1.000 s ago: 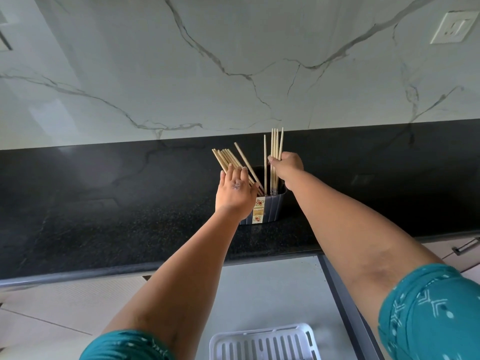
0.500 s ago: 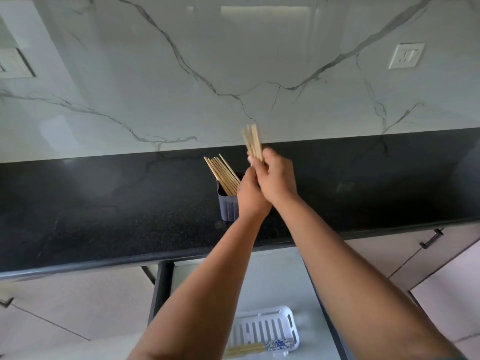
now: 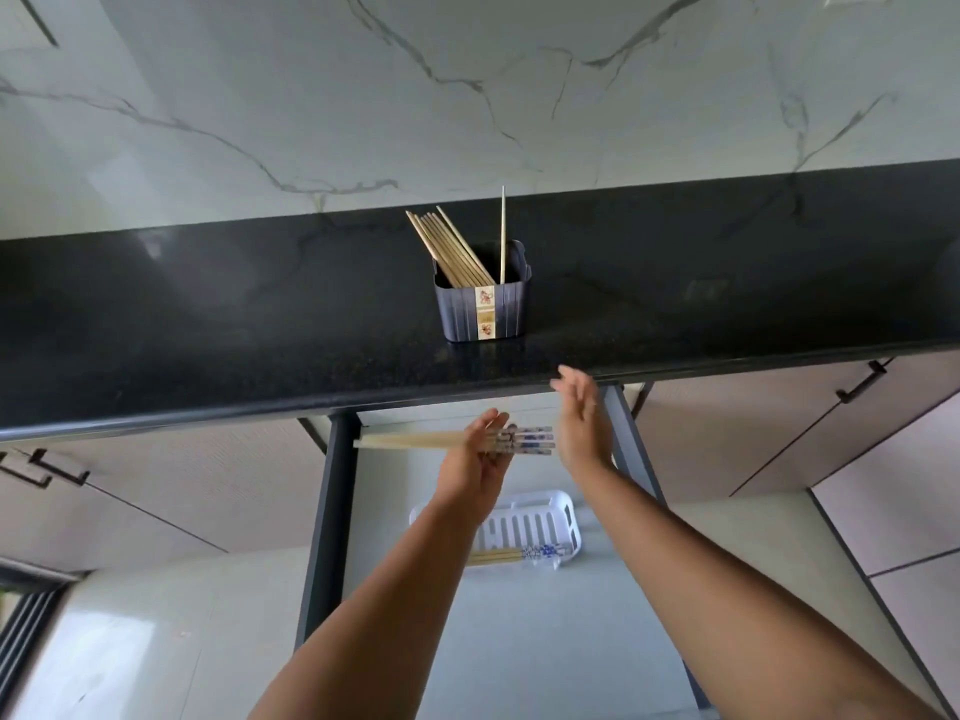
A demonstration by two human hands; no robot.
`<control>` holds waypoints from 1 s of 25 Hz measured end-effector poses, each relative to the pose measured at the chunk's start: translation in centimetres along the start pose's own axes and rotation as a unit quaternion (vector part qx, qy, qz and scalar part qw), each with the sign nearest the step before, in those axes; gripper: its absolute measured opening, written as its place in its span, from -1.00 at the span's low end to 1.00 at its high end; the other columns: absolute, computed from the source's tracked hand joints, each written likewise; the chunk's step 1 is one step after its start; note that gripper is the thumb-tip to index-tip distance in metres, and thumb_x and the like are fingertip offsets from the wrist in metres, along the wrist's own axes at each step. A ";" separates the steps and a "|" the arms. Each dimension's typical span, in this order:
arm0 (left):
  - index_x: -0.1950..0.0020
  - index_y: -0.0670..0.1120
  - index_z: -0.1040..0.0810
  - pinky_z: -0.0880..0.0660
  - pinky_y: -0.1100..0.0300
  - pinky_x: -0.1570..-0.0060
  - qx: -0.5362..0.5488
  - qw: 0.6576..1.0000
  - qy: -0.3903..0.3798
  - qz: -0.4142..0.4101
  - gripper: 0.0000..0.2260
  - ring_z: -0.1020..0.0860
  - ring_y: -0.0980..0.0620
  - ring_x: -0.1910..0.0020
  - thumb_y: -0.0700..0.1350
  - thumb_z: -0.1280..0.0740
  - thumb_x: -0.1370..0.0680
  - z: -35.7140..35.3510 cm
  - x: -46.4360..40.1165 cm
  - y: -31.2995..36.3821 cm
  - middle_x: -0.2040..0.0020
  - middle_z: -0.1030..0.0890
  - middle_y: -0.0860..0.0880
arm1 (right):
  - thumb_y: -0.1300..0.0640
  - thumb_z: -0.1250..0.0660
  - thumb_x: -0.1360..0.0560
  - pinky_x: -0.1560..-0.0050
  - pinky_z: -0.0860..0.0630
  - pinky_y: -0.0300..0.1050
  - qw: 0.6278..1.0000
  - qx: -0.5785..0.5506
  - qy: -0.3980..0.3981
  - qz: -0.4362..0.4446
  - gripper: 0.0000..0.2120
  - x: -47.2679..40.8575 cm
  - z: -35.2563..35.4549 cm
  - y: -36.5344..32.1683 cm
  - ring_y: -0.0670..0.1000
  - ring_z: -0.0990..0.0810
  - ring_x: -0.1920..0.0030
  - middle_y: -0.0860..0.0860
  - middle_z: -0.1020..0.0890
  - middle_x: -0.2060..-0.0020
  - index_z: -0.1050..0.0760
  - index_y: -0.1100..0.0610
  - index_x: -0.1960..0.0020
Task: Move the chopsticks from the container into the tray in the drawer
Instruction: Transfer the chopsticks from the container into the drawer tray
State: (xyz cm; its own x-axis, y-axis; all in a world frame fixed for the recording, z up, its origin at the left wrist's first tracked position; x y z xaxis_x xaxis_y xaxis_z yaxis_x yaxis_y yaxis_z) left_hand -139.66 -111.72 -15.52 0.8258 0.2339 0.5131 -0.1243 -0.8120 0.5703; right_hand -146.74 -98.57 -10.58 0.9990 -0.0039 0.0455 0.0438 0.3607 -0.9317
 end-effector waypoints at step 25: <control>-0.04 -0.17 -0.60 -0.47 0.16 -0.06 -0.077 0.934 0.348 -0.009 -0.86 -0.55 -0.01 0.03 -0.23 -0.28 -0.54 15.6 -0.2 -2.2 -0.07 -0.62 -0.16 | 0.40 -0.23 -0.41 -0.09 -0.47 0.00 0.719 0.604 -0.303 0.164 -0.61 4.0 -7.0 13.8 0.18 -0.57 -0.11 0.17 -0.60 -0.08 -0.39 0.22 -0.22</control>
State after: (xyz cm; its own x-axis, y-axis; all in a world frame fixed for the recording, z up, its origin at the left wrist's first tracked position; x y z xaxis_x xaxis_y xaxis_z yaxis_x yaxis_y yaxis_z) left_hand -130.99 -118.32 -26.84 0.2782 0.5814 0.7646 -0.2362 -0.7302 0.6411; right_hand -142.00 -100.17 -25.82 0.7478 0.5410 0.3850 -0.6013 0.7977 0.0470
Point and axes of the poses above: each hand's wrist, its own x-axis away from the middle knuckle, its own z-axis out of the back of the hand, y = z × x, the point moved 6 cm from there along -x, towards the middle knuckle
